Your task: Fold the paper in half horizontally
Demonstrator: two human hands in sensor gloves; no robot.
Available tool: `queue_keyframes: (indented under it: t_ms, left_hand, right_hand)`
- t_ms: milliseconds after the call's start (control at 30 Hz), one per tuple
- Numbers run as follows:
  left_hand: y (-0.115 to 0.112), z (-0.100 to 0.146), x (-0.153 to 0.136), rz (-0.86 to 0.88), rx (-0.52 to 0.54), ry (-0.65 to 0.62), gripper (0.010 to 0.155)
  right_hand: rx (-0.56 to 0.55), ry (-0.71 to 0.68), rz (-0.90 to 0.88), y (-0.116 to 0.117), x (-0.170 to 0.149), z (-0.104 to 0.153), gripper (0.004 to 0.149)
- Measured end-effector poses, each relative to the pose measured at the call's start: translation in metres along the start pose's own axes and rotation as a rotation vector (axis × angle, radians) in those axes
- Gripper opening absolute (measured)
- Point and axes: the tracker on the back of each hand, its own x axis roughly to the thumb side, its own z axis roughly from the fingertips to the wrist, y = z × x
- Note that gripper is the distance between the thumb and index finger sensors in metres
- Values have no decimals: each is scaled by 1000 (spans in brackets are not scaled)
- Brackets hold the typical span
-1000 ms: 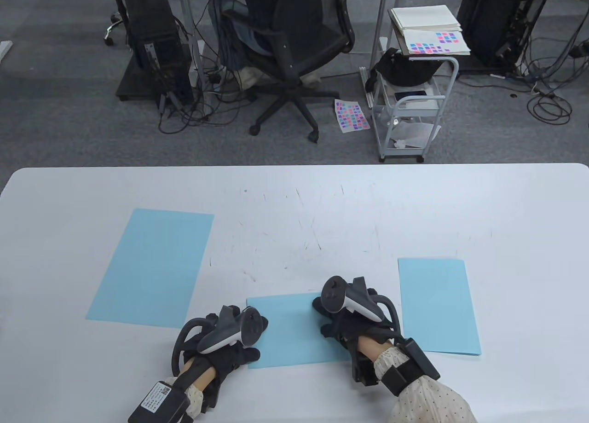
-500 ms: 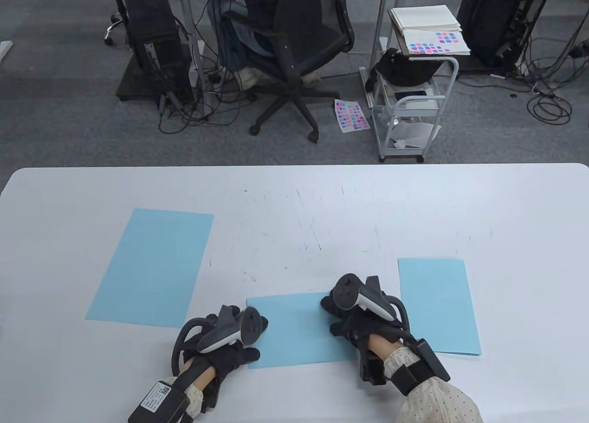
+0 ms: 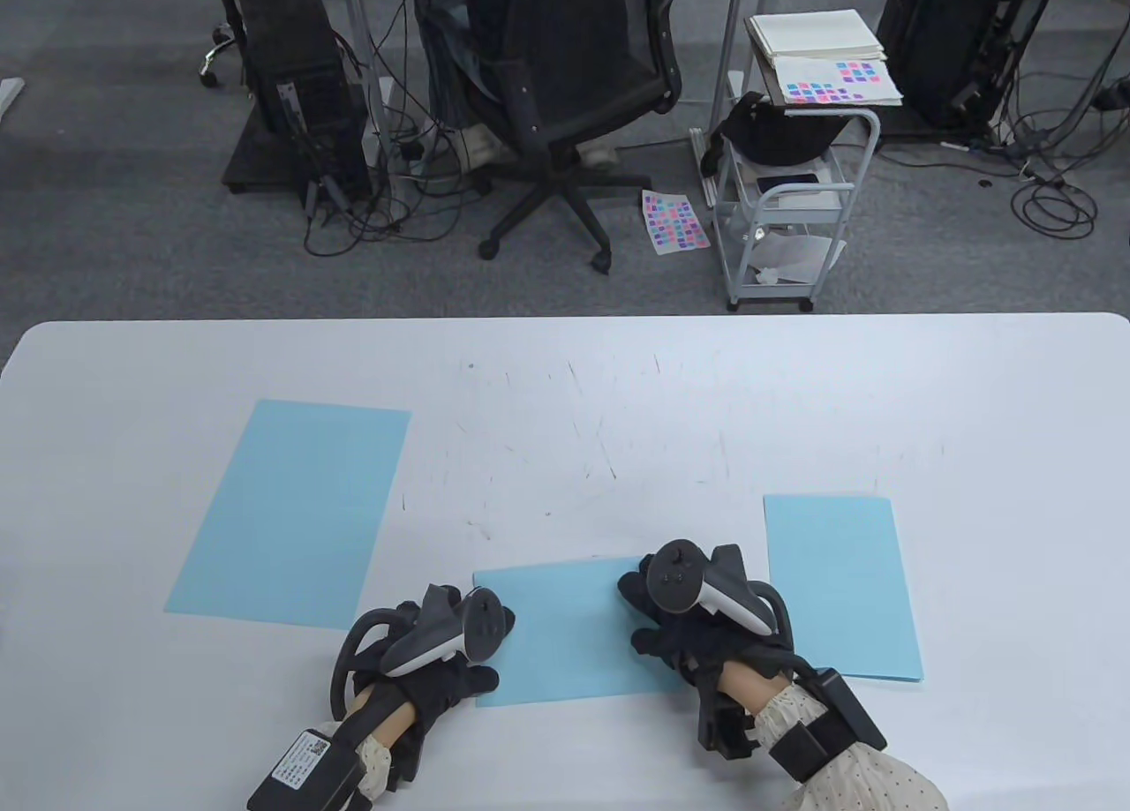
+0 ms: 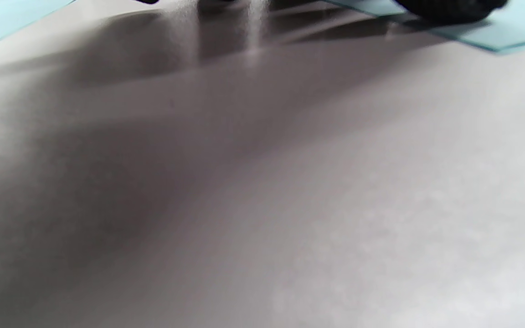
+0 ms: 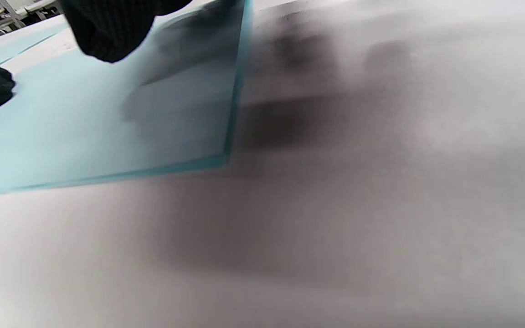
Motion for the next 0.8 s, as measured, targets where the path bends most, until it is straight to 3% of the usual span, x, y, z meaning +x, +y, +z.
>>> queue_keyframes:
  t_ms: [567, 800]
  left_hand:
    - [3, -3, 2, 2, -10, -1, 72]
    - [11, 1, 16, -92, 43, 3, 72]
  right_hand:
    - [36, -46, 114, 19, -3, 1, 67]
    - [48, -39, 110, 18, -3, 2, 67]
